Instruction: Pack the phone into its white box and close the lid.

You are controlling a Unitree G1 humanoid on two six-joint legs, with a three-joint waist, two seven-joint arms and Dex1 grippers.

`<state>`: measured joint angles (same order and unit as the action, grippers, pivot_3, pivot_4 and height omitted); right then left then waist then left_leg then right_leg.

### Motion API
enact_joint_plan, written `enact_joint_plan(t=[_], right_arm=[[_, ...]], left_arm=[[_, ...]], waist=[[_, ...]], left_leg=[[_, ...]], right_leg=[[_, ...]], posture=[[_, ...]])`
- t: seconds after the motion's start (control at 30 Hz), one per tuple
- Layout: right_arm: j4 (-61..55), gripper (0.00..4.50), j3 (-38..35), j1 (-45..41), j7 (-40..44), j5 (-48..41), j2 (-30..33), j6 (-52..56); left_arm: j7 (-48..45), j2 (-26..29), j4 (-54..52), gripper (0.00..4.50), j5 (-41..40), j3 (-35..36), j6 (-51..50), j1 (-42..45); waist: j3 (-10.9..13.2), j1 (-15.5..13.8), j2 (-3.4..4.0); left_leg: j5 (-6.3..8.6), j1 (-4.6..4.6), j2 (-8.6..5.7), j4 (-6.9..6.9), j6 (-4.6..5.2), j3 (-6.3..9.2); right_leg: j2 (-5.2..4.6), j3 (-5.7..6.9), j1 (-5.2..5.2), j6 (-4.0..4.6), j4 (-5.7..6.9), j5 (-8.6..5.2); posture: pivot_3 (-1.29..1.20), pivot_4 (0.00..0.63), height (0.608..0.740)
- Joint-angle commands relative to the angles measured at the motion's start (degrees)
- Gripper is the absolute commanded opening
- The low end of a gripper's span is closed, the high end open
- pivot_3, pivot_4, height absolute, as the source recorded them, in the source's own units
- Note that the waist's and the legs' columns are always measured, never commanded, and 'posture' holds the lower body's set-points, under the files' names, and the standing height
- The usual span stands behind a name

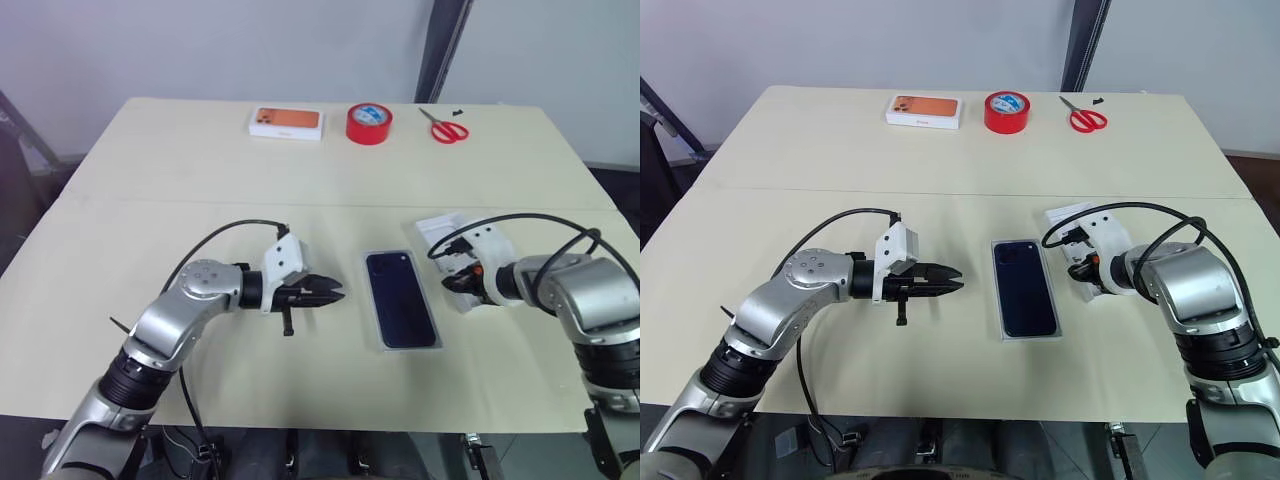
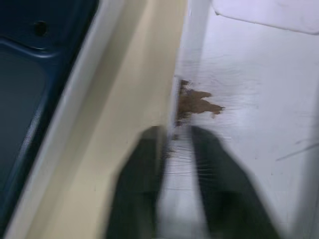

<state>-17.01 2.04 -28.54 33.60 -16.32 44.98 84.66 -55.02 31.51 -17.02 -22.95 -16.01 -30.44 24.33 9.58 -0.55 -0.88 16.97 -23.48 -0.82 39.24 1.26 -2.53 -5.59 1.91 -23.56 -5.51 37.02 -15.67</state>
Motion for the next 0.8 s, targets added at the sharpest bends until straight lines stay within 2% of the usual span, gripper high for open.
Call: enact_joint_plan(t=[0.03,0.2,0.33,0.4,0.47,0.5,0.53,0.57,0.6,0.8], right_arm=[[-1.91,0.04,-3.06,-2.29,-0.94,-1.32,-0.34,1.82],[-2.29,0.04,-11.7,-9.75,-0.28,-5.97,-4.68,7.37],[-0.09,0.04,-20.97,-14.37,-0.91,-23.22,-10.79,7.84],[3.31,0.04,-23.45,-14.22,-6.96,-41.57,-14.44,7.84],[7.26,0.04,-23.93,-13.1,-16.71,-58.66,-17.12,7.84],[7.95,0.04,-18.14,-9.72,-27.43,-75.34,-13.85,0.49],[7.91,0.04,-13.81,-6.9,-35.31,-86.78,-12.07,-5.02],[6.8,0.04,-10.48,-3.97,-40.55,-93.65,-11.82,-9.53],[5.29,0.04,-8.42,-1.56,-43.82,-96.68,-12.71,-12.88],[-2.32,0.04,-5.98,9.57,-61.71,-96.68,-23.14,-24.65]], left_arm=[[1.0,0.05,-0.75,0.81,-0.07,2.99,1.69,-1.29],[5.62,-0.68,1.34,0.81,-0.58,8.91,1.85,-3.41],[9.8,-1.07,5.0,0.81,-0.36,14.1,1.77,-3.7],[10.74,-0.79,6.45,0.81,0.5,15.03,2.29,-3.42],[11.02,-0.74,7.23,0.81,0.92,15.17,2.68,-3.02],[11.13,-0.85,7.4,0.81,1.08,15.02,2.76,-2.7],[11.23,-0.99,7.5,0.81,1.26,14.86,2.89,-2.41],[11.43,-1.19,7.41,0.81,1.41,14.69,2.86,-2.12],[11.59,-1.39,7.31,0.81,1.49,14.59,2.8,-1.9],[11.68,-2.74,5.72,0.81,1.09,13.3,1.45,-1.72]], waist=[[0.0,0.02,0.0],[0.05,0.63,0.09],[0.05,1.14,0.08],[0.05,1.18,0.08],[0.05,1.25,0.08],[0.06,1.14,0.08],[0.06,0.91,0.07],[0.07,0.88,0.04],[0.08,1.06,0.03],[0.07,1.4,0.06]], left_leg=[[0.0,0.0,0.0,0.0,0.01,0.0],[0.01,0.0,0.01,-0.02,0.03,0.0],[0.01,0.0,0.04,-0.03,0.04,0.01],[0.02,0.0,0.04,-0.06,0.04,0.01],[0.02,0.0,0.04,-0.07,0.05,0.01],[0.02,0.0,0.03,-0.07,0.04,0.01],[0.01,-0.02,0.03,-0.06,0.04,0.01],[0.01,-0.02,0.02,-0.07,0.04,0.03],[0.0,-0.02,0.0,-0.04,0.02,0.04],[0.05,-0.01,0.05,0.0,0.13,-0.09]], right_leg=[[0.0,0.0,0.0,0.0,0.0,0.0],[0.03,0.0,-0.06,-0.01,0.08,0.01],[0.06,0.01,-0.06,-0.02,0.09,0.01],[0.06,0.02,-0.06,-0.02,0.09,0.01],[0.04,0.03,-0.05,-0.03,0.09,0.01],[0.04,0.03,-0.05,-0.02,0.09,0.01],[0.03,0.03,-0.05,-0.02,0.1,0.01],[0.0,0.04,-0.04,-0.02,0.11,0.01],[-0.01,0.06,-0.01,-0.02,0.07,0.01],[0.06,-0.01,-0.01,-0.03,0.1,0.01]], posture=[[0.0,0.15,0.719],[0.0,0.15,0.719],[0.0,0.15,0.719],[0.0,0.15,0.719],[0.0,0.15,0.719],[0.0,0.15,0.719],[0.0,0.15,0.719],[0.0,0.15,0.719],[0.0,0.15,0.719],[0.0,0.15,0.719]])
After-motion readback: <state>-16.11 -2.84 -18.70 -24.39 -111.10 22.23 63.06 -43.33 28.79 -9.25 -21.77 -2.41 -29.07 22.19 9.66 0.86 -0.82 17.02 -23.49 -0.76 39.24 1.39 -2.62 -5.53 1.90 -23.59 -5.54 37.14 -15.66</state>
